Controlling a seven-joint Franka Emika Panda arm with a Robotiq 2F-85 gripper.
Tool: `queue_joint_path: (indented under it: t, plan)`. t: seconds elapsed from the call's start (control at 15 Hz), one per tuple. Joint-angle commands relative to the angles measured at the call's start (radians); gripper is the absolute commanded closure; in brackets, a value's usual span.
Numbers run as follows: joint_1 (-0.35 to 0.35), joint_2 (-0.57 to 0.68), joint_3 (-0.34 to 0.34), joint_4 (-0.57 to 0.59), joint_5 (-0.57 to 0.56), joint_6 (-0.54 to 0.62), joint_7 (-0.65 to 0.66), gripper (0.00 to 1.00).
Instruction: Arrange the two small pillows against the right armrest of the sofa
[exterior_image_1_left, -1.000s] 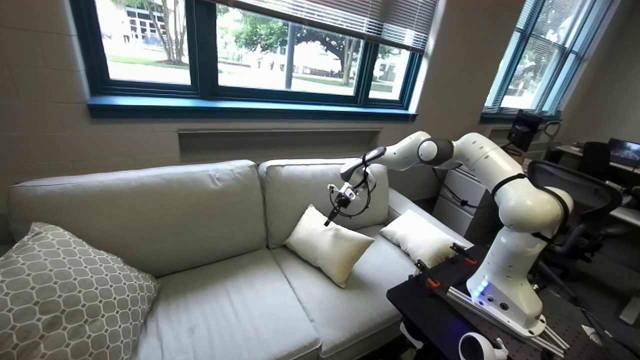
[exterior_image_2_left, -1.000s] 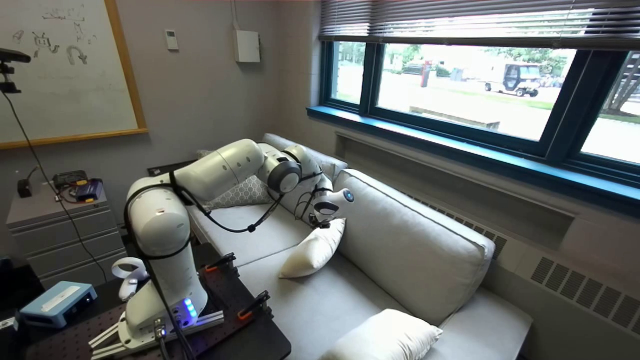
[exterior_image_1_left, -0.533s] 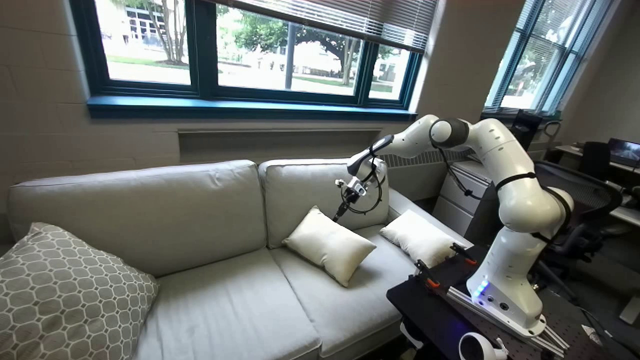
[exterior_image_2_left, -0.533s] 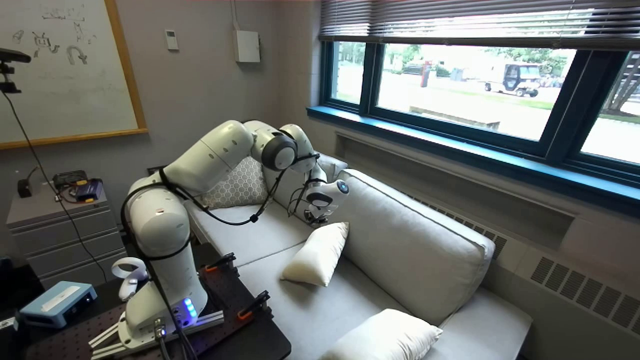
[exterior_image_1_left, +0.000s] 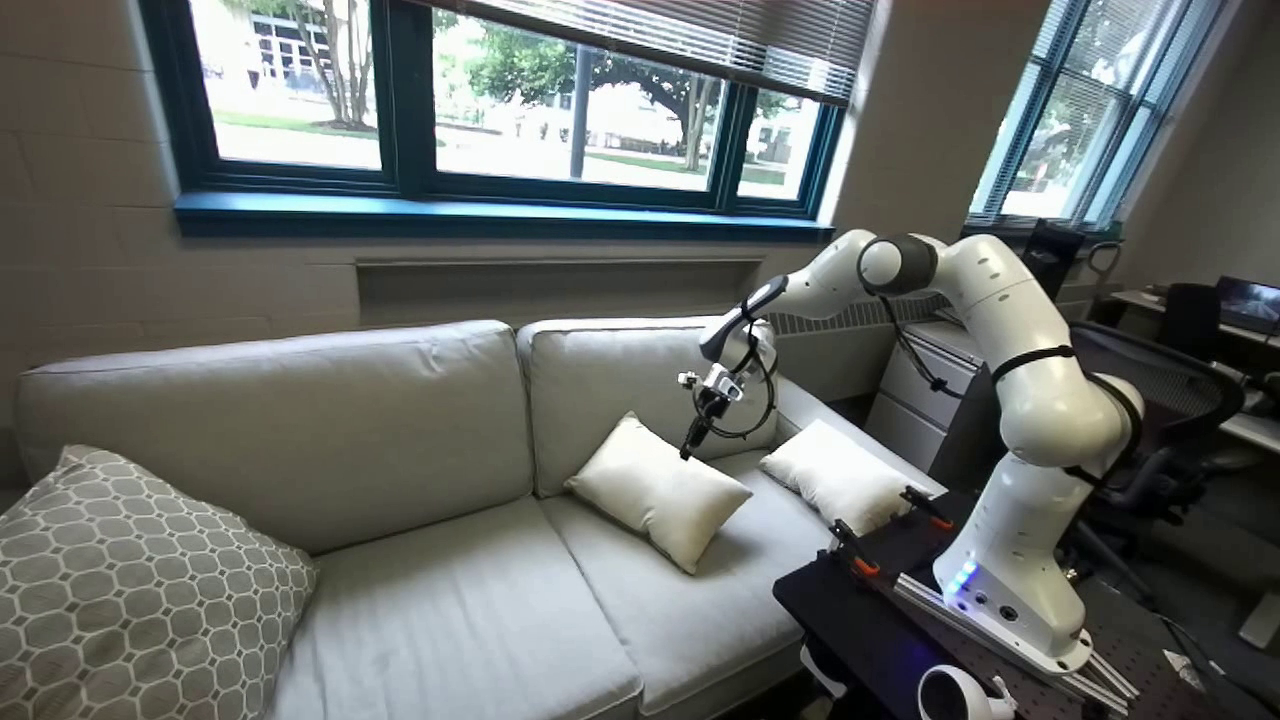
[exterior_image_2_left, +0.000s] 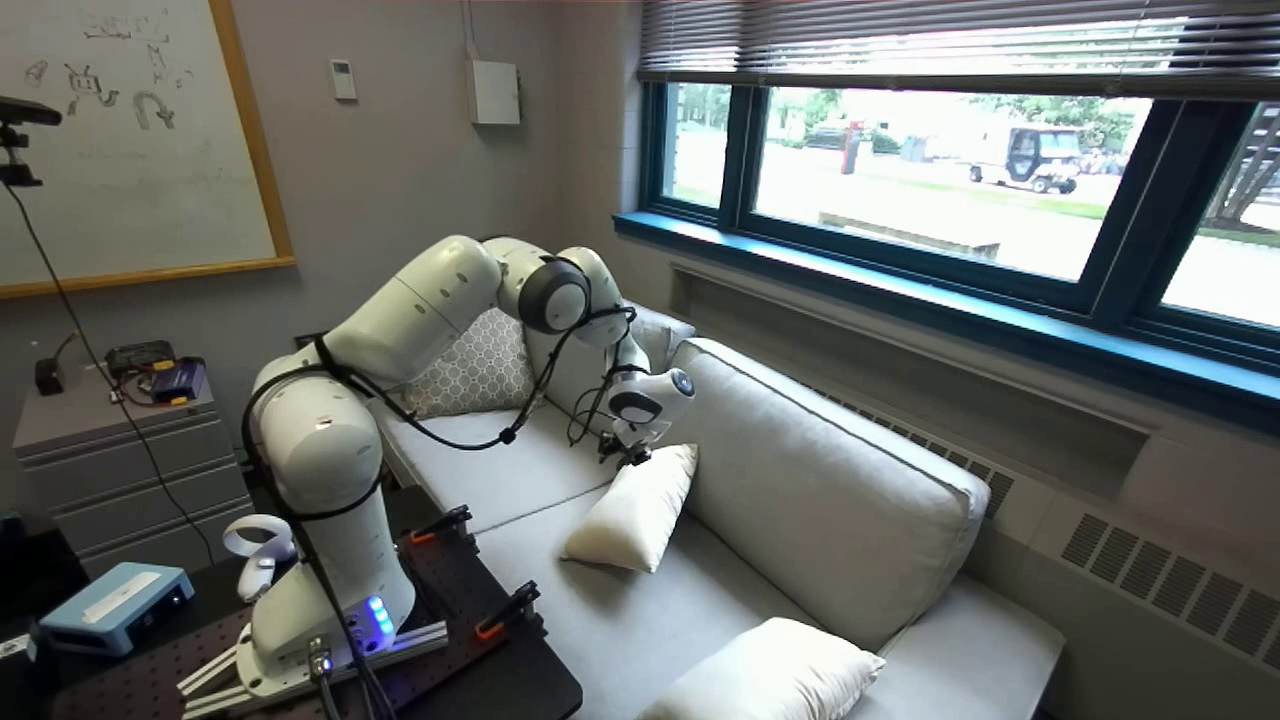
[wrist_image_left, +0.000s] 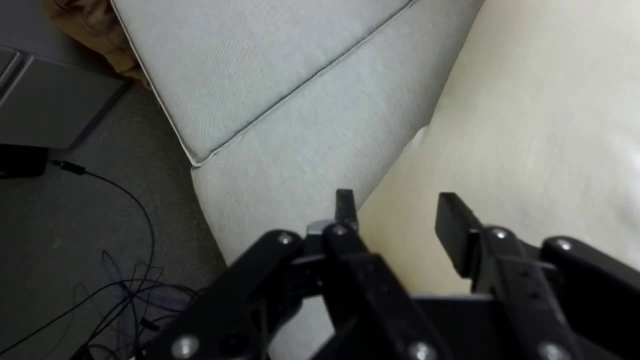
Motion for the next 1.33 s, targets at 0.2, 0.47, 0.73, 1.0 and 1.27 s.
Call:
queue_joint_path:
  t: [0.2,0.47,0.73,1.0,1.27]
  plan:
    - [0.063,0.287,-0.106,0.266,-0.004,0.083,0.168,0.01]
    - [0.023,0.362,-0.124,0.354,-0.002,0.154,0.222,0.0]
    - [0.002,0.321,-0.117,0.337,-0.001,0.215,0.245,0.0]
    - [0.002,0.306,-0.115,0.354,-0.023,0.24,0.224,0.0]
    - [-0.037,0.385,-0.104,0.495,-0.062,0.155,0.209,0.0]
